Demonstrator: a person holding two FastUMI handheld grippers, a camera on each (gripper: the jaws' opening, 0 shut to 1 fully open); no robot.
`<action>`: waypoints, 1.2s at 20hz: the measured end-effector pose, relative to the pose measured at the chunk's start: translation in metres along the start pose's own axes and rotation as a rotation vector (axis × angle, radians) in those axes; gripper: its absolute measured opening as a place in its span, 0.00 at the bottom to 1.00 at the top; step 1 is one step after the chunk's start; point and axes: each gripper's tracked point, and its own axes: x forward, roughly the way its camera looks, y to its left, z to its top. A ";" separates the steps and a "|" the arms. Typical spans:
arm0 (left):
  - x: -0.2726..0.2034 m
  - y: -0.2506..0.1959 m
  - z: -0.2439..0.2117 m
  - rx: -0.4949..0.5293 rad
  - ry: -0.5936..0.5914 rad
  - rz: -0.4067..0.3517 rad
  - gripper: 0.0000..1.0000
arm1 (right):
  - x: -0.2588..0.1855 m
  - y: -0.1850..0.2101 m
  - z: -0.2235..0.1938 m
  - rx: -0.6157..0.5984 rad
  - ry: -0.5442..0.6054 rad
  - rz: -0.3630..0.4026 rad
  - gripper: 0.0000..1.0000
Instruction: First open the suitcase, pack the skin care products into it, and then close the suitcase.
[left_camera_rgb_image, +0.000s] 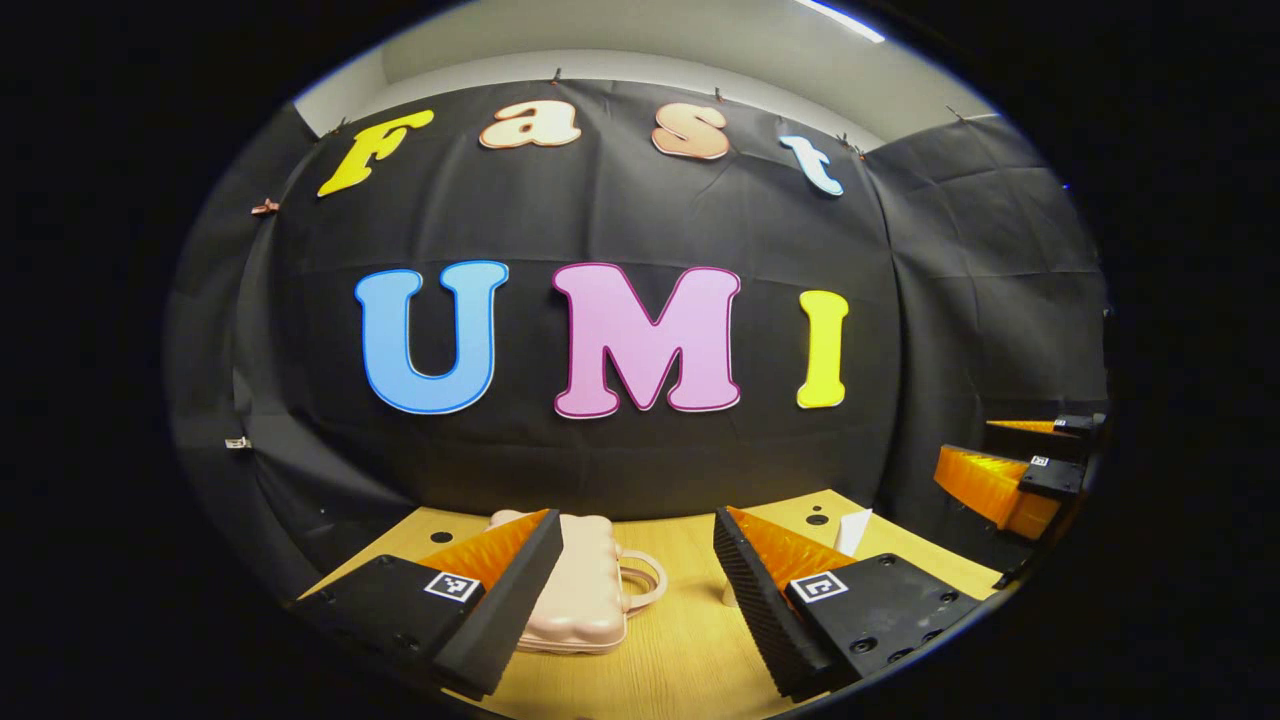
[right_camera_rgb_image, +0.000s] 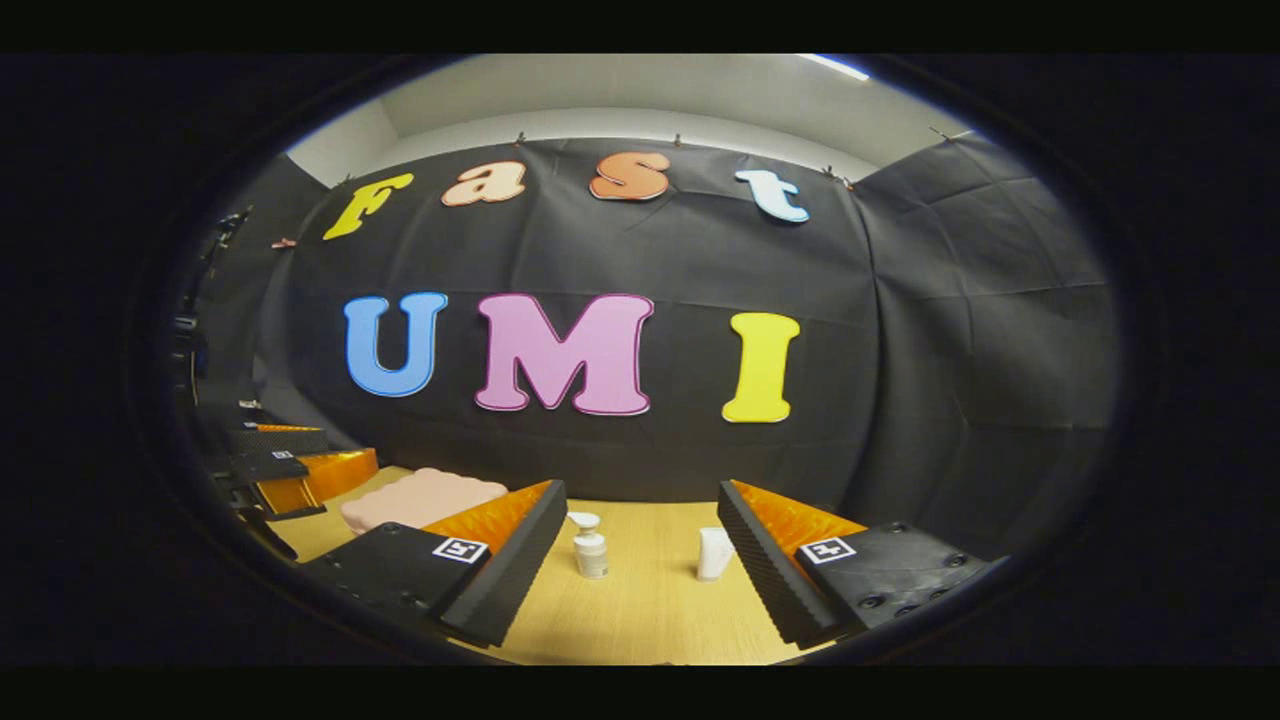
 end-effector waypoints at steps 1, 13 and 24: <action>0.003 -0.001 -0.001 0.007 0.004 -0.002 0.97 | 0.002 -0.001 0.000 0.000 0.002 0.000 0.97; 0.105 -0.034 -0.096 0.048 0.186 -0.031 0.95 | 0.029 -0.038 -0.036 -0.055 0.080 -0.021 0.97; 0.225 -0.049 -0.222 0.008 0.445 0.024 0.93 | 0.059 -0.053 -0.088 -0.083 0.182 0.055 0.97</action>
